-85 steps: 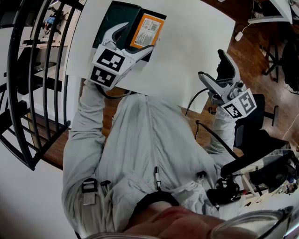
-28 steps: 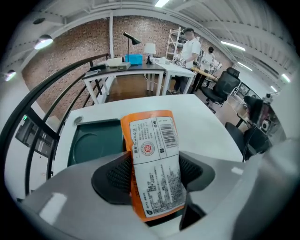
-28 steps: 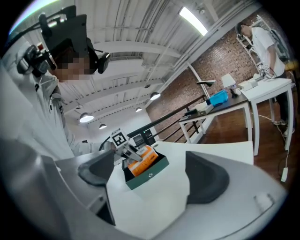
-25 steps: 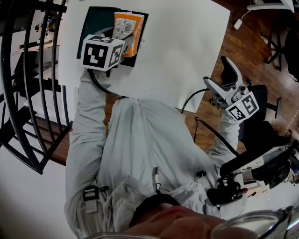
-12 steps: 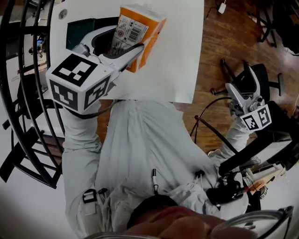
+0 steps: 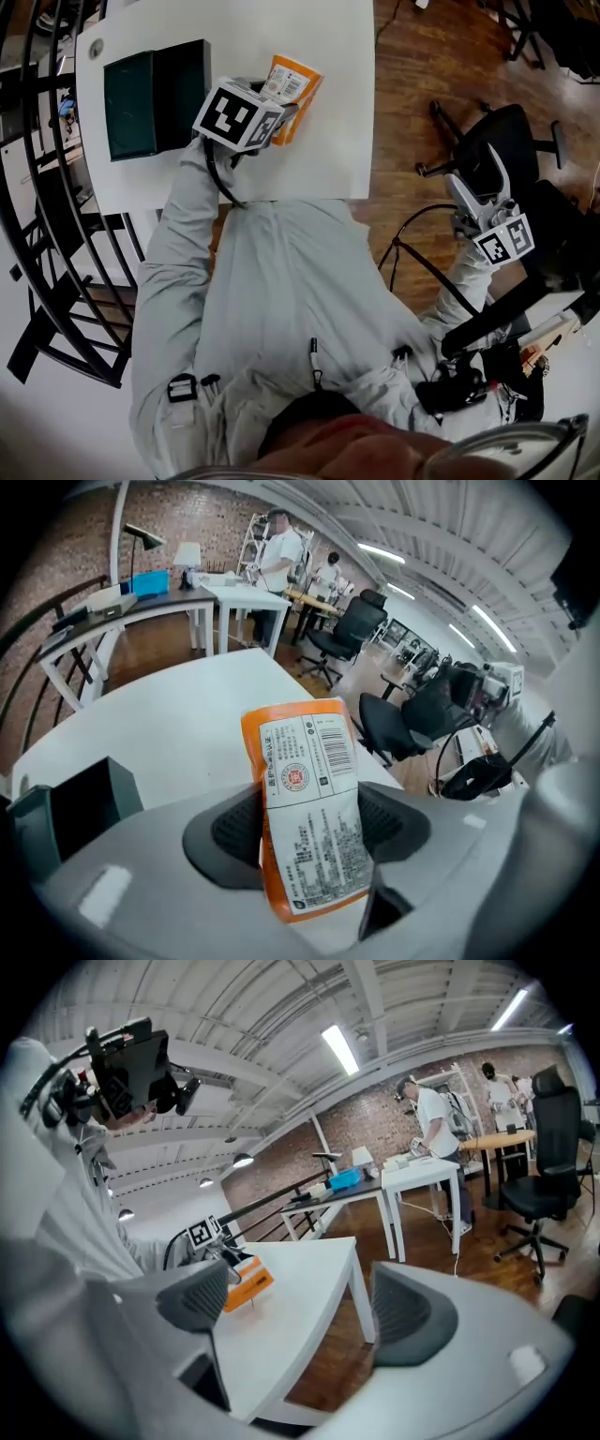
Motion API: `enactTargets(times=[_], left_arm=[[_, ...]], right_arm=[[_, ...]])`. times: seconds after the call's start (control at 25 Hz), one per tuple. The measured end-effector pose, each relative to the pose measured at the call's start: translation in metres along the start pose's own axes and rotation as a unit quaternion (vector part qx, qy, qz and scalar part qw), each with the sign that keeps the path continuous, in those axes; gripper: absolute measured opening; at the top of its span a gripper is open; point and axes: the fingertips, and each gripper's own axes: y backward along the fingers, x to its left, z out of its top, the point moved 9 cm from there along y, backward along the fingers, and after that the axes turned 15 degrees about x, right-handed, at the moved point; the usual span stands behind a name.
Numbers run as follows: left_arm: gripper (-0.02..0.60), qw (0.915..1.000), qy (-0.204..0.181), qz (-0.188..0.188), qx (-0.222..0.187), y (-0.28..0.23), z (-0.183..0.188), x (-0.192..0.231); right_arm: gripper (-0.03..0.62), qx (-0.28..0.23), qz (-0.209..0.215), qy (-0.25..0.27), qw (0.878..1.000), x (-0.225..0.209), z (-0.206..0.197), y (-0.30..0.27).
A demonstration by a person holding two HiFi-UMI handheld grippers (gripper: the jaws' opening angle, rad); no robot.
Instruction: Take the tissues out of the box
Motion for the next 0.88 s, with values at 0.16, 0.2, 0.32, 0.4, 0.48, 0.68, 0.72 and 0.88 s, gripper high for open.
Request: enactTargets(times=[0.16, 0.2, 0.32, 0.4, 0.48, 0.68, 0.72, 0.88], left_arm=[[0.295, 0.9984, 0.017, 0.038, 0.038, -0.032, 0.004, 0.01], [0.296, 0.9979, 0.019, 0.044, 0.043, -0.036, 0.004, 0.012], [0.3, 0.9977, 0.026, 0.044, 0.045, -0.04, 0.004, 0.014], [0.305, 0.9977, 0.025, 0.045, 0.045, -0.041, 0.004, 0.014], [0.316, 0.9978, 0.021, 0.045, 0.045, -0.041, 0.002, 0.015], [0.369, 0.9989, 0.015, 0.036, 0.026, -0.03, 0.0, 0.015], [0.372, 0.9995, 0.016, 0.025, 0.008, -0.025, 0.0, 0.013], [0.425, 0.9963, 0.008, 0.014, -0.084, 0.018, -0.004, 0.0]], right_arm=[[0.473, 0.001, 0.007, -0.006, 1.0, -0.007, -0.003, 0.001], [0.473, 0.002, 0.009, -0.007, 1.0, -0.008, -0.003, 0.0], [0.472, 0.003, 0.014, -0.008, 1.0, -0.012, -0.003, -0.004], [0.472, 0.001, 0.019, -0.007, 1.0, -0.012, -0.004, -0.008], [0.472, -0.001, 0.025, -0.005, 1.0, -0.01, -0.004, -0.013], [0.472, -0.003, 0.035, -0.004, 0.999, -0.003, 0.002, -0.022], [0.473, -0.003, 0.037, -0.003, 0.999, -0.003, 0.003, -0.023], [0.472, -0.009, 0.04, -0.006, 0.999, -0.003, 0.003, -0.023]])
